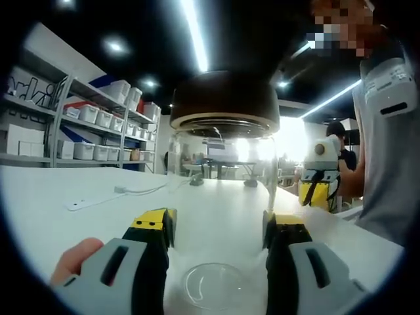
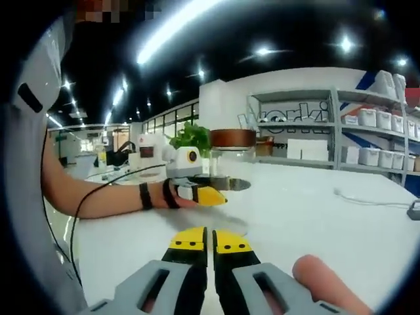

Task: Clamp the coffee can twist off the lid put the lid on the table pick up the lid cover the can tighten the lid

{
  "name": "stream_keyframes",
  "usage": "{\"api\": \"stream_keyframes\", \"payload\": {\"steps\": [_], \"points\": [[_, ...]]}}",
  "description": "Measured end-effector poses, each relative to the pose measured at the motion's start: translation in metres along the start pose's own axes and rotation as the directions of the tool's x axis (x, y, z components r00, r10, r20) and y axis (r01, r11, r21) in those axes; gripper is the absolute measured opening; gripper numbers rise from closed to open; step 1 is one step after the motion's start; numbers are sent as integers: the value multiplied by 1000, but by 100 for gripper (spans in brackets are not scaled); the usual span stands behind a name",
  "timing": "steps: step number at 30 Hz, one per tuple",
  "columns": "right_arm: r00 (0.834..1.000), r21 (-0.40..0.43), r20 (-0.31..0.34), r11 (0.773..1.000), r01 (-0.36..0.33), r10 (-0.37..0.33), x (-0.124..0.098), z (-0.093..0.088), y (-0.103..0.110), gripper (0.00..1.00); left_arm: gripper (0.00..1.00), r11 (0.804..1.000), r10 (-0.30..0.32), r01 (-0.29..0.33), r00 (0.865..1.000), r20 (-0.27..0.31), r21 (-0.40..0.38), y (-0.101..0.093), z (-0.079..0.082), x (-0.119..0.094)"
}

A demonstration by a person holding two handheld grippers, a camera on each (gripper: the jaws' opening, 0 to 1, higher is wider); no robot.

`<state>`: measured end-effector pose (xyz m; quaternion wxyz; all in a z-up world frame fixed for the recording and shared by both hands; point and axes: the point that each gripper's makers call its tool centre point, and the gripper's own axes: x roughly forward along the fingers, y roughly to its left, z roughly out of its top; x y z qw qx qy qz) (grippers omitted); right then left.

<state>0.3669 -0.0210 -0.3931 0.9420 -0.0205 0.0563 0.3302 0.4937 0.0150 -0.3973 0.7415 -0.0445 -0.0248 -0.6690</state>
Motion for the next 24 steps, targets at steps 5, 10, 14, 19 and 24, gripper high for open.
{"api": "stream_keyframes", "payload": {"steps": [5,10,14,19,24], "points": [[999,37,25,999,18,-19,1,10,-7,0,49,1000,5,-5,1000,-1,3,0,0,0],[999,13,10,999,33,-34,2,17,-13,0,49,1000,1,-1,1000,-3,4,-1,0,1],[999,13,14,999,49,-49,1,30,-20,0,48,1000,5,-5,1000,-3,6,-2,0,1],[999,19,35,999,30,-31,1,46,-17,0,48,1000,4,-4,1000,-5,7,-3,0,1],[997,7,60,999,41,-41,3,59,-17,5,48,1000,2,-2,1000,-6,9,-3,-1,1]]}}
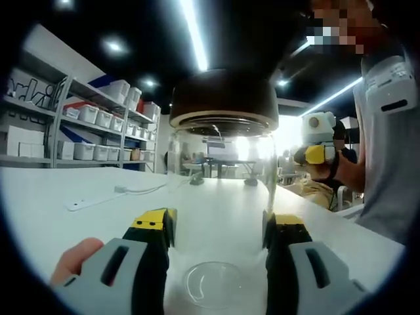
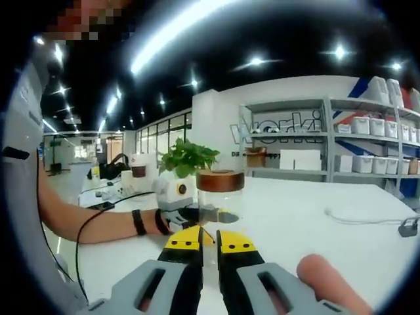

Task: Clamp the coffee can twist off the lid put the lid on the table pick up the lid cover the can tighten the lid

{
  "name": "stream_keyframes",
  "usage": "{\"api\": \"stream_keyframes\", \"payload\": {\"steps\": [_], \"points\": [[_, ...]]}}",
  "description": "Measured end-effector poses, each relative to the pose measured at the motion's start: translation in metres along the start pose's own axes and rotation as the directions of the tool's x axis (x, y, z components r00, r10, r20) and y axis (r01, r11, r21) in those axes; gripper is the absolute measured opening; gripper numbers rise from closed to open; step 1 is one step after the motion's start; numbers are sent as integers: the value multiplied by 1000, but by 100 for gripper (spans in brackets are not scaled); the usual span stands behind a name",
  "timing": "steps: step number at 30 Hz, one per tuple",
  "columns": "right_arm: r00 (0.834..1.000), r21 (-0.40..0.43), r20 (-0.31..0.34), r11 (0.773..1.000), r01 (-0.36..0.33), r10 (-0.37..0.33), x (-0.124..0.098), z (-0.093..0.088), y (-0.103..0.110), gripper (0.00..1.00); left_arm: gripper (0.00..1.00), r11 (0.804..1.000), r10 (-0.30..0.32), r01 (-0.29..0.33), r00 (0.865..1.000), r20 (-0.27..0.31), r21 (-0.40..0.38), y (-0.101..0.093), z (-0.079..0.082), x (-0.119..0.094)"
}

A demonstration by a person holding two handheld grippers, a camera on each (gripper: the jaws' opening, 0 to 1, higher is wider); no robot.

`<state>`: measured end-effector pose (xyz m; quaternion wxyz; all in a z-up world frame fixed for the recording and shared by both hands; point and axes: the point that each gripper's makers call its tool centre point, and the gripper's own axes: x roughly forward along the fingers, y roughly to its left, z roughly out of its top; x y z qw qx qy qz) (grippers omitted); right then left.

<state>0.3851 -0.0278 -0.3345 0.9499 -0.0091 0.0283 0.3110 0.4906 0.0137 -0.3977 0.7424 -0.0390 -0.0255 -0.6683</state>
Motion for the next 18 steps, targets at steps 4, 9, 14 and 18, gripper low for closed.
{"api": "stream_keyframes", "payload": {"steps": [4,9,14,18], "points": [[1000,30,16,1000,3,-3,10,8,-2,9,48,1000,3,-3,1000,-1,4,0,0,0],[999,24,45,1000,3,-4,22,23,-4,16,48,1000,5,-5,1000,-3,7,-1,0,0],[999,8,53,1000,-11,10,35,32,-4,25,48,1000,1,-1,1000,-4,8,-1,-1,1],[999,8,39,1000,-16,15,41,31,-4,30,48,1000,0,0,1000,-6,9,-1,-1,1]]}}
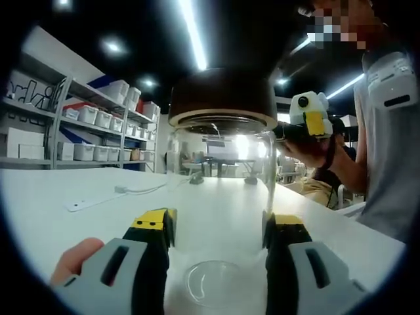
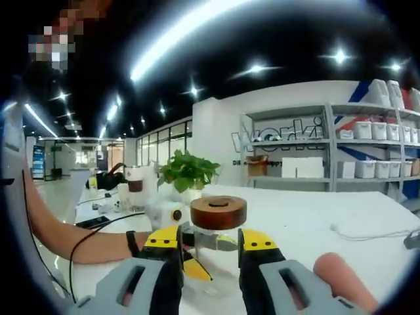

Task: Clamp the coffee can twist off the lid put the lid on the table pick up the lid cover the can tighten the lid

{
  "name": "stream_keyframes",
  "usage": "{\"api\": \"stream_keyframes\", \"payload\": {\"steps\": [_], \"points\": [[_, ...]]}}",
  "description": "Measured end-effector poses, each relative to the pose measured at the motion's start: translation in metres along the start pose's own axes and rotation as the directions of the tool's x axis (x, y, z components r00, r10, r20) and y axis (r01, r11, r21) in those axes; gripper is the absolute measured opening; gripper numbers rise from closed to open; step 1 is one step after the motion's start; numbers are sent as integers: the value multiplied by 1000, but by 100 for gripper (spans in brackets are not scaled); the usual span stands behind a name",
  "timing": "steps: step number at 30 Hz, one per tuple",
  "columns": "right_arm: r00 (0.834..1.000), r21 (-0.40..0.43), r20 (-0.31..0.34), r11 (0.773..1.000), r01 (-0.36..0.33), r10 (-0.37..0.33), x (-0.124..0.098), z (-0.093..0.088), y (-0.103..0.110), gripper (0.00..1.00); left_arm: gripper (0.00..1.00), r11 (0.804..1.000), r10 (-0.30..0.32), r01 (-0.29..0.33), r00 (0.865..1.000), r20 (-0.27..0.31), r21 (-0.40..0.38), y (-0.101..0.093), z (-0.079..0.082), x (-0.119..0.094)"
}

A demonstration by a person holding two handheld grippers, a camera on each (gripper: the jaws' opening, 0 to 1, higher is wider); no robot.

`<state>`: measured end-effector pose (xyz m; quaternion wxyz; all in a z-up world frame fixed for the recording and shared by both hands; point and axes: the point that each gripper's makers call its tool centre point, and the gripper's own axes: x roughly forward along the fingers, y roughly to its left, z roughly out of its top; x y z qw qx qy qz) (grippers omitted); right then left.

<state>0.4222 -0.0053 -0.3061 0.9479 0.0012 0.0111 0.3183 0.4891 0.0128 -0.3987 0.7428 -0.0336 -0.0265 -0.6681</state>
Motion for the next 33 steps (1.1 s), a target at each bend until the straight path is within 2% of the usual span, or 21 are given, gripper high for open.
{"api": "stream_keyframes", "payload": {"steps": [11,16,27,33], "points": [[1000,0,-5,1000,7,-7,15,-2,-2,43,48,1000,-2,2,1000,-3,4,-1,-1,1],[1000,6,2,1000,2,-2,32,-1,-6,49,48,1000,-1,1,1000,-4,6,-1,-1,1],[999,-64,12,997,44,-44,60,3,-13,51,48,1000,-9,9,1000,-8,9,-2,-2,2],[999,-52,25,998,46,-45,67,4,-10,52,48,1000,-13,13,1000,-10,8,-2,-2,2]]}}
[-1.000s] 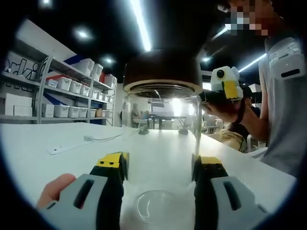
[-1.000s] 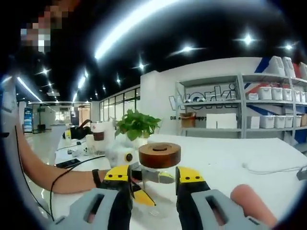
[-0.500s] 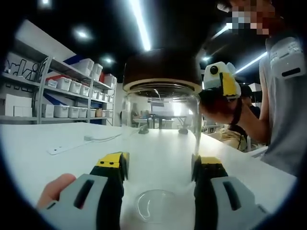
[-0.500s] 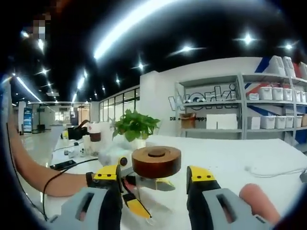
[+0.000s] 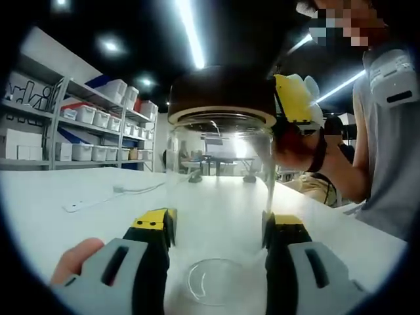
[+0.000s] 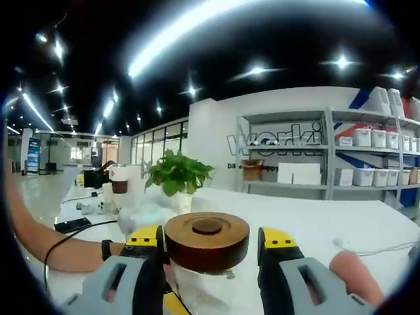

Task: Clamp the coffee can twist off the lid put the lid on the table pick up the lid cover the can tighten the lid

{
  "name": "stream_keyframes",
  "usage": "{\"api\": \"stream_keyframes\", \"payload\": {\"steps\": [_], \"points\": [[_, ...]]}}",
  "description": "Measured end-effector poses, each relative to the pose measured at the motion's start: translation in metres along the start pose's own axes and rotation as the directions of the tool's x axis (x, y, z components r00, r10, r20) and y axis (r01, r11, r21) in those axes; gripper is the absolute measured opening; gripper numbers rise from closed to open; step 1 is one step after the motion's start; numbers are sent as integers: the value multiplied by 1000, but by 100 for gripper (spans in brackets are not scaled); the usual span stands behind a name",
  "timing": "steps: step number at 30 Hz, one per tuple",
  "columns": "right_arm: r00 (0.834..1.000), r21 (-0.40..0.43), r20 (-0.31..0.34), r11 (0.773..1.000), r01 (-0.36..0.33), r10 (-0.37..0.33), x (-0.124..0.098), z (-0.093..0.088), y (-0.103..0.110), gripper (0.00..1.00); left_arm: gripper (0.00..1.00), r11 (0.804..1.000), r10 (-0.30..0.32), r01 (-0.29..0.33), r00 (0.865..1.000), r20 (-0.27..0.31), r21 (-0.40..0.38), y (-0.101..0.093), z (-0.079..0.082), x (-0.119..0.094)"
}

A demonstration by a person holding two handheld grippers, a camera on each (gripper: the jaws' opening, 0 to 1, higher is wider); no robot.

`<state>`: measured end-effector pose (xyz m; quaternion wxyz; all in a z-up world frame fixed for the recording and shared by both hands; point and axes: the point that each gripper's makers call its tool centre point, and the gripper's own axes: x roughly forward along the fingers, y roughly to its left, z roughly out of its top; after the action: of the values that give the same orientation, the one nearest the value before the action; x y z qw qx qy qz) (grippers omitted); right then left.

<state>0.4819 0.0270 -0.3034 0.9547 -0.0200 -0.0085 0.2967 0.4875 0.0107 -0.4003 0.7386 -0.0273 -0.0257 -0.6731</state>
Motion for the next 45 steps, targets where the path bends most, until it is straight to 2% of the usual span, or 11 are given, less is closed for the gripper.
{"api": "stream_keyframes", "payload": {"steps": [4,12,27,35,45], "points": [[1000,-39,-1,999,20,-20,3,0,3,51,48,1000,2,-2,1000,-1,1,0,0,0],[999,-59,7,998,35,-35,7,3,4,50,48,1000,6,-6,1000,-4,5,-5,2,0],[999,-47,36,999,26,-25,7,4,4,49,47,1000,-2,2,1000,-10,9,-10,4,0],[1000,-43,25,999,-7,8,7,4,3,47,47,1000,0,0,1000,-13,13,-15,4,0],[994,-43,25,994,-104,105,8,4,4,47,47,1000,1,-1,1000,-15,14,-16,4,0]]}}
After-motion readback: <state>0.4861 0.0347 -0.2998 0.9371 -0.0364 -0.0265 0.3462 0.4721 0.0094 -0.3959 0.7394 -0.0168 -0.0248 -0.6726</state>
